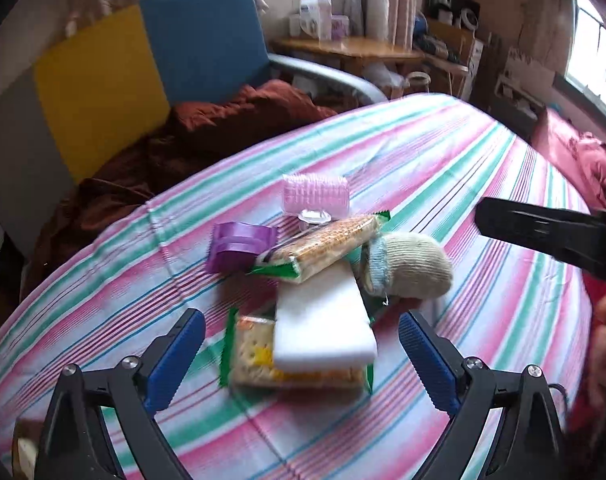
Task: Organize objects
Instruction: 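Grasp the white sponge block with the left gripper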
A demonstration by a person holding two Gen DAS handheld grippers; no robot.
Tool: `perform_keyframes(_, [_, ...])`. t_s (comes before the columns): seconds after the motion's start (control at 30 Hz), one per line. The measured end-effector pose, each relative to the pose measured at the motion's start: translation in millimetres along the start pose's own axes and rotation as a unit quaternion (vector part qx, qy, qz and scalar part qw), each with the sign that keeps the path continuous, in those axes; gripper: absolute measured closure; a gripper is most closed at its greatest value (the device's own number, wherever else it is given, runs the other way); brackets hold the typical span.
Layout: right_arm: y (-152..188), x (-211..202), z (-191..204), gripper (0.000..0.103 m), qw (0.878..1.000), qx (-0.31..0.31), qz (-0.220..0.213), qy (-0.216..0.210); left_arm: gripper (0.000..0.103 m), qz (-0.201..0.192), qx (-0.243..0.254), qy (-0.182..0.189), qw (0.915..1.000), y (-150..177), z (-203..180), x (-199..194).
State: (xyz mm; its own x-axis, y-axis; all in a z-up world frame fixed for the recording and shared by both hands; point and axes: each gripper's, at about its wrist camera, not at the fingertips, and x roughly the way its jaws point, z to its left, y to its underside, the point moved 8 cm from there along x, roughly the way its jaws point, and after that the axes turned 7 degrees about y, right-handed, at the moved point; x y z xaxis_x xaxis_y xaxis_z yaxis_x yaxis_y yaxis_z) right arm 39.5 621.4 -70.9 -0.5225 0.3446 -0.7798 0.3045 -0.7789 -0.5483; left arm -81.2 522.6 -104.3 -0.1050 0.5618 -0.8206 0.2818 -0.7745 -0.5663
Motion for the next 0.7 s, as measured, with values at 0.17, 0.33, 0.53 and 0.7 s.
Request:
perform_keyframes(0.17, [0, 0, 0, 0.019, 1.000, 0.003, 0.003, -0.007, 0.020, 0.030, 0.014, -0.005, 0.9994, -4, 1, 32])
perform_keyframes(0.33, [1, 1, -1, 0.019, 1.000, 0.000, 0.006, -0.004, 0.046, 0.045, -0.001, 0.025, 0.9987, 8, 1, 42])
perform_keyframes(0.53, [2, 4, -1, 0.019, 1.000, -0.003, 0.010, 0.001, 0.047, 0.022, -0.014, 0.044, 0.9987, 46, -17, 12])
perform_keyframes(0.7, [6, 9, -3, 0.019, 1.000, -0.004, 0.021, 0.010, 0.046, 0.007, -0.033, 0.054, 0.9980, 85, -34, -16])
